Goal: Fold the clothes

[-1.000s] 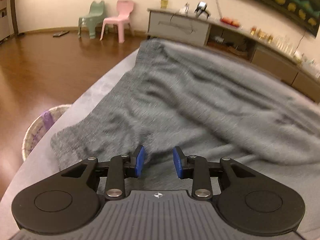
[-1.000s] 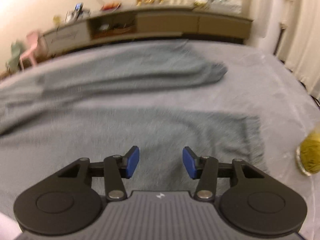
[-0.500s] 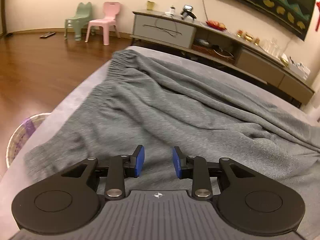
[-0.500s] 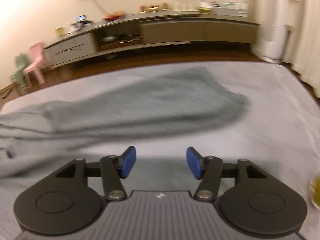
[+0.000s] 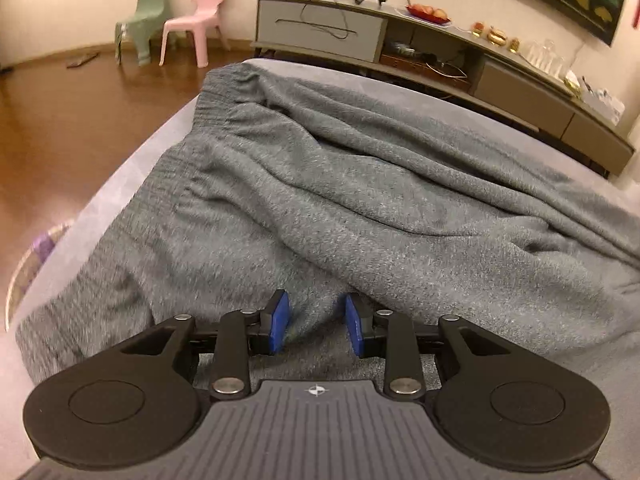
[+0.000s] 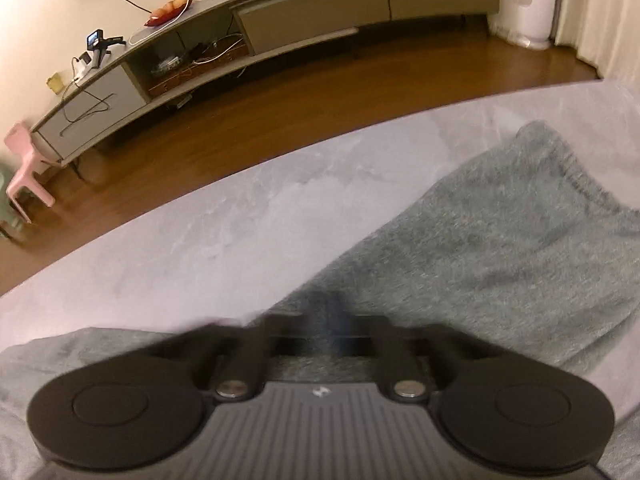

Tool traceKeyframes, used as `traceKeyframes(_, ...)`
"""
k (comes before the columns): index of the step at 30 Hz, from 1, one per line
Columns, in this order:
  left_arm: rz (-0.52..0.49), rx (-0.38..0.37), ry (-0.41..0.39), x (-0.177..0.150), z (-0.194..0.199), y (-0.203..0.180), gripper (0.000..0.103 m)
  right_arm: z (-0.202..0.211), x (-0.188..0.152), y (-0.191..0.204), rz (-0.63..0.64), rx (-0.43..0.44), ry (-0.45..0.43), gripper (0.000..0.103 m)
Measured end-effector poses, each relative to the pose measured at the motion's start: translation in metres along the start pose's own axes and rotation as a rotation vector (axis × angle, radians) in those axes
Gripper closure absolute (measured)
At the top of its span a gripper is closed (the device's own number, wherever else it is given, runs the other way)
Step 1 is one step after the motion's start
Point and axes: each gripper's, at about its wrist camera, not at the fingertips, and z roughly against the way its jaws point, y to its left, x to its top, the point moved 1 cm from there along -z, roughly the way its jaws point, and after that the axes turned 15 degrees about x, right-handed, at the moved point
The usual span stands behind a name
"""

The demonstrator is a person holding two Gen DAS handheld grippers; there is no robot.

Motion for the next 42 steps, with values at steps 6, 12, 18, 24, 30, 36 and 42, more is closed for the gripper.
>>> traceKeyframes(6,0.080,-0.048,-0.011,0.003,0.016,0.003,0.069,0.047,0.000,0.004,0.043,0.057,-0.074,0.096)
traceKeyframes(12,0.078,-0.117,-0.039,0.003,0.032,-0.019,0.069,0.031,-0.001,0.015,-0.084,0.101,-0.015,0.034)
traceKeyframes(18,0.085,-0.096,-0.012,0.005,0.013,-0.013,0.069,-0.016,-0.005,0.026,-0.120,0.018,0.044,0.069)
traceKeyframes(24,0.185,-0.025,0.007,0.017,-0.002,0.034,0.069,0.000,-0.011,0.039,0.044,-0.067,-0.085,0.102)
traceKeyframes(30,0.227,-0.034,-0.032,0.021,0.015,0.049,0.069,0.054,-0.046,0.072,0.112,0.010,-0.145,0.073)
traceKeyframes(36,0.187,-0.033,-0.020,0.012,0.019,0.045,0.069,0.084,-0.195,0.217,0.612,0.456,0.138,0.073)
traceKeyframes(42,0.110,-0.031,0.040,-0.015,0.013,0.063,0.069,0.003,-0.239,0.277,0.810,0.338,0.240,0.084)
